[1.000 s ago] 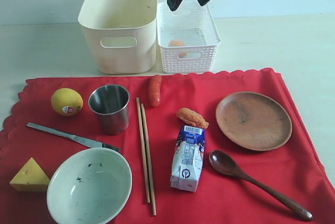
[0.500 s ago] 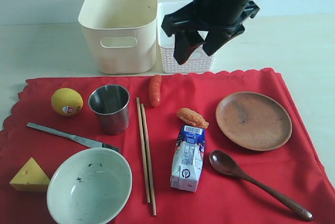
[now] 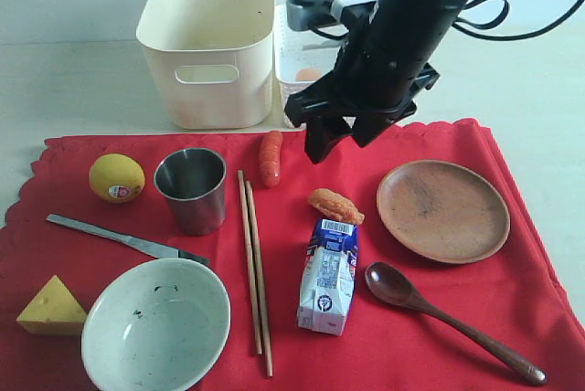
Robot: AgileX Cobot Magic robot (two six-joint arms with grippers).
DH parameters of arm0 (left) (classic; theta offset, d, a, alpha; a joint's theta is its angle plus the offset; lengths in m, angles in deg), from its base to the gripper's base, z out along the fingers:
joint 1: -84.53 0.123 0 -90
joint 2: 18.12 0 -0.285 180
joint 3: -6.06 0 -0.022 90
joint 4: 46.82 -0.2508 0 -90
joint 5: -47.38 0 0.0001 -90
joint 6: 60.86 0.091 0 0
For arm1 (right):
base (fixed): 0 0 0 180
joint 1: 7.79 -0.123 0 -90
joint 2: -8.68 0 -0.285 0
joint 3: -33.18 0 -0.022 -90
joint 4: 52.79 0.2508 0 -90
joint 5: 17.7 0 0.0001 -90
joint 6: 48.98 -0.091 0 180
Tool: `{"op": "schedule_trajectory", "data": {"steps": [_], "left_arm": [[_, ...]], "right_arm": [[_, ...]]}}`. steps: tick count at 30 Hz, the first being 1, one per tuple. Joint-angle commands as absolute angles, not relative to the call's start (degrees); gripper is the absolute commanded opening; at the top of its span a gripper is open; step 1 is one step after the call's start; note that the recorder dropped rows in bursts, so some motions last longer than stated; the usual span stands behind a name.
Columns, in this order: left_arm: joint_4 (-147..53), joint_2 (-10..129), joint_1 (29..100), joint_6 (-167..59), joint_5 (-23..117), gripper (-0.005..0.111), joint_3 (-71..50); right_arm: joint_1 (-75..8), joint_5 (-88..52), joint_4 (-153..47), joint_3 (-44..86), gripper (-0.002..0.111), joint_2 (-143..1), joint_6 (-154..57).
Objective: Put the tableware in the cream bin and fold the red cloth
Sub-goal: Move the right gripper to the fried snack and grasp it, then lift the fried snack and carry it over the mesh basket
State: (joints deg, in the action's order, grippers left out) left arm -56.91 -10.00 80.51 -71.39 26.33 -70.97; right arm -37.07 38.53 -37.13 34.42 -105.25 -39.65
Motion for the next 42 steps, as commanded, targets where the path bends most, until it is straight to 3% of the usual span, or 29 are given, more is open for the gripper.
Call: {"op": "schedule_trajectory", "data": {"steps": [1,38,40,42], "left_arm": [[-56.4,-10.3,80.6,-71.6,26.6,0.0,-71.2],[-56.4,-10.3,80.6,-71.6,26.6,0.0,-71.2],[-56.4,-10.3,80.6,-71.6,26.6,0.0,-71.2],[-56.4,-10.3,80.6,-71.6,26.6,0.0,-71.2]], "right_arm": [[-37.0,37.0,-36.5,34.2,0.061,-108.7,-38.1],[-39.3,32.5,-44.2,34.2,0.059,-119.9,-37.7],[-40.5,31.2,-45.9,34.2,0.056,-120.2,-38.3],[-41.1,29.9,-46.8,34.2,0.04,-120.2,-40.0]]}}
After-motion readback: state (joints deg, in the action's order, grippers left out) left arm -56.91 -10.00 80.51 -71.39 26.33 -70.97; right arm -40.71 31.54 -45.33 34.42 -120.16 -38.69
